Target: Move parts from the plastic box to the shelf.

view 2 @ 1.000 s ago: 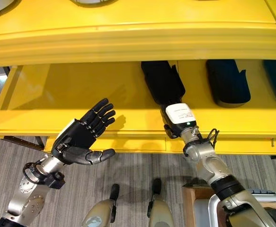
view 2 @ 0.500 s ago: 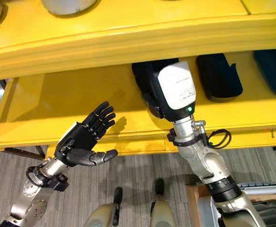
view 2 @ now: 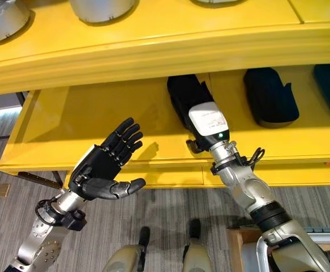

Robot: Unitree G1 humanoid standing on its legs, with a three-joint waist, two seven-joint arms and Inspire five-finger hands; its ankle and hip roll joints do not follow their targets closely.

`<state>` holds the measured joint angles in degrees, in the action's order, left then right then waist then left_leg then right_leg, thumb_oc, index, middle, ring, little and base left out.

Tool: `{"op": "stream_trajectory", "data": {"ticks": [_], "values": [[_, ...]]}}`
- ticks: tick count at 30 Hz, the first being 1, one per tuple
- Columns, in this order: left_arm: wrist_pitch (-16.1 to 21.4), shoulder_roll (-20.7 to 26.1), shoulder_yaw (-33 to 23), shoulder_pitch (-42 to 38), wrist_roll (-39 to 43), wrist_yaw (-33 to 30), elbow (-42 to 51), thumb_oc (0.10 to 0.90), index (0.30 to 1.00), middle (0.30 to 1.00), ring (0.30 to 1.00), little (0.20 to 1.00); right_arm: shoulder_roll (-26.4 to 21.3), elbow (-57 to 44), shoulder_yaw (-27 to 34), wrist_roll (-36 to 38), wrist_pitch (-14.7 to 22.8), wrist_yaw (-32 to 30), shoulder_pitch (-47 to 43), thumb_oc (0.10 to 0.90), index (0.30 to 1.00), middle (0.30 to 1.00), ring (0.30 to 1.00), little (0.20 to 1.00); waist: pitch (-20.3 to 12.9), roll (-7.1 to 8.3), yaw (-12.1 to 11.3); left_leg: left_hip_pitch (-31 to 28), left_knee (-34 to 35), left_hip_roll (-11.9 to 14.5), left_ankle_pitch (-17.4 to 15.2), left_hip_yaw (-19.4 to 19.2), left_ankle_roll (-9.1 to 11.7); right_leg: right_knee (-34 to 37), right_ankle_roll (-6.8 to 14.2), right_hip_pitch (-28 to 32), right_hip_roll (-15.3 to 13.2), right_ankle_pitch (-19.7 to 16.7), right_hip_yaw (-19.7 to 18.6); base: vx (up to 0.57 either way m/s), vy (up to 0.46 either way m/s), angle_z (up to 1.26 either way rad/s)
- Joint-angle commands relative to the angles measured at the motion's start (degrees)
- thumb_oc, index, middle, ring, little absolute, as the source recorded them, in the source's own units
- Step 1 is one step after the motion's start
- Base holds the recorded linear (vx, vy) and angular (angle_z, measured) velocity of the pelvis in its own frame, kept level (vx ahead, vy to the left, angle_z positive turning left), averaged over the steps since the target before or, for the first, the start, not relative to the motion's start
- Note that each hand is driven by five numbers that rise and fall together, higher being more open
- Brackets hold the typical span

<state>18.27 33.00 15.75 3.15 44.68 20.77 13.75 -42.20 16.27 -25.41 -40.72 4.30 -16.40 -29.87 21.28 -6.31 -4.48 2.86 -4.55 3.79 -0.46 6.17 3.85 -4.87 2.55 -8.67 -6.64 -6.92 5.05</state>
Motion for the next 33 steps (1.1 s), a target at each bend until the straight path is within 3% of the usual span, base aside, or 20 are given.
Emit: {"op": "stream_trajectory", "data": {"ticks": [1,18,33], "values": [[5.09,2.69,0.53,-0.85,2.33,2.50,5.08,0.900,1.000,1.000,1.000,1.000,-0.38,-1.74,0.05,1.96,-0.27,-1.80,-7.94,0.900,1.000,1.000,1.000,1.000,-6.20,2.71,-0.79,0.60,0.98,-0.33,2.04,-0.79,-1.37,-5.50,0.25,5.54,-0.69,10.35,-1.81,-0.03,-0.018,0.04],[2.35,1.88,0.25,-3.33,2.82,6.76,3.94,0.900,1.000,1.000,1.000,1.000,-1.27,17.81,-4.69,1.86,-5.04,1.89,-17.78,0.900,1.000,1.000,1.000,1.000,-5.77,2.82,-3.56,0.62,1.70,-0.45,2.82,0.38,-0.93,-5.08,0.09,6.22,-0.70,10.05,-0.13,-0.01,-0.017,0.04],[1.41,0.91,-0.90,-3.23,2.27,9.27,3.18,0.900,1.000,1.000,1.000,1.000,-0.22,20.53,-8.08,4.16,-5.56,12.51,-18.73,0.900,1.000,1.000,1.000,1.000,-5.65,3.47,-4.53,0.73,1.67,-0.33,3.17,0.92,-0.78,-5.17,-0.09,6.52,-0.57,9.99,0.54,0.00,-0.002,0.01]]}}
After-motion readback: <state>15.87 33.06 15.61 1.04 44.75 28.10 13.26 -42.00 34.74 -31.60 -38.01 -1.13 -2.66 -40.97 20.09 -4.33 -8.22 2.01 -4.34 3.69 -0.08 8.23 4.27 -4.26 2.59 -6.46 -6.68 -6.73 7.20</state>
